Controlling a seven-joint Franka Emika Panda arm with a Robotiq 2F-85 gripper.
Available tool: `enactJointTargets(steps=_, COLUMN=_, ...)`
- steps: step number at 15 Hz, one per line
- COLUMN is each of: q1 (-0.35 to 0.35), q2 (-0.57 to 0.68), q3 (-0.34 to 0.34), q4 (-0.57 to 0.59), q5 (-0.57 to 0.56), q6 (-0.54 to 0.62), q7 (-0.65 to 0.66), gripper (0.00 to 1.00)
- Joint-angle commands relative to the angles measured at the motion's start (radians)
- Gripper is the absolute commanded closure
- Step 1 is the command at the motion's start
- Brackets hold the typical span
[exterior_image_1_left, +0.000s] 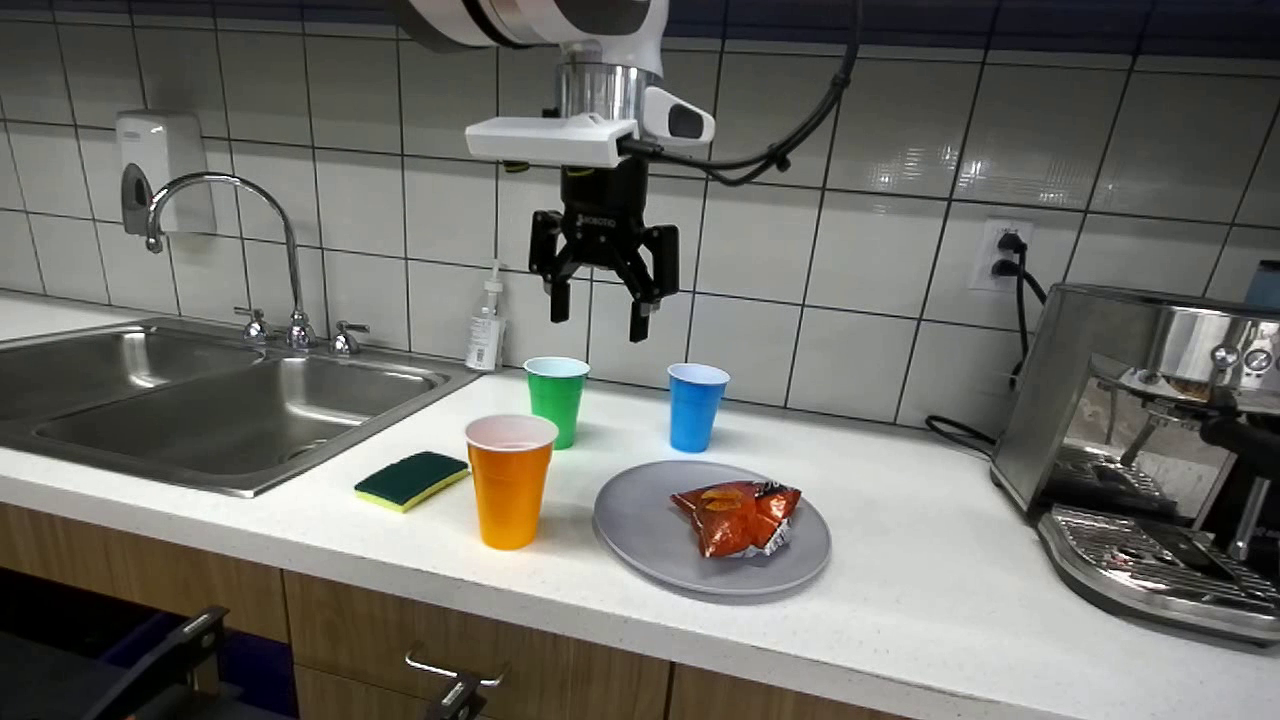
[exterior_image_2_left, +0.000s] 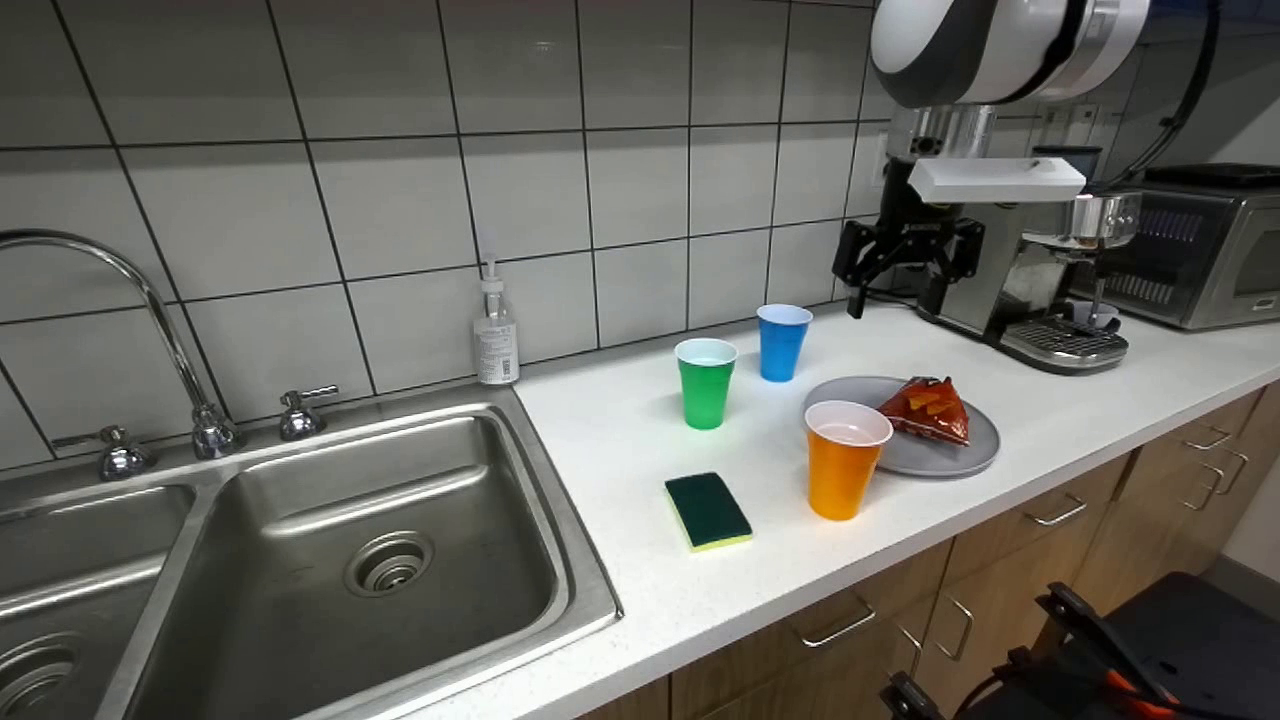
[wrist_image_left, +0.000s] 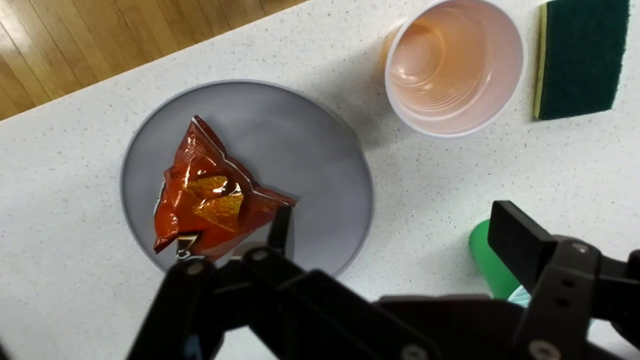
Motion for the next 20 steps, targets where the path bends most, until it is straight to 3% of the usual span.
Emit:
enactJointTargets(steps=1, q1=-0.008, q2=0.0, q3=0.008, q4=0.001, q5=0.002, q6=-0.002, q7=-0.002, gripper=0.0)
enactJointTargets(steps=8, q1=-0.016, q2=-0.004, q3=-0.009, q4=0.009, q5=0.019, q6=0.01, q7=-0.025, gripper=0.0)
enactJointTargets(steps=20, q1=-0.073, q2=0.119, q3=-0.111, q4=0.104, q5=0.1, q6=0.081, q7=-0.103, gripper=0.0)
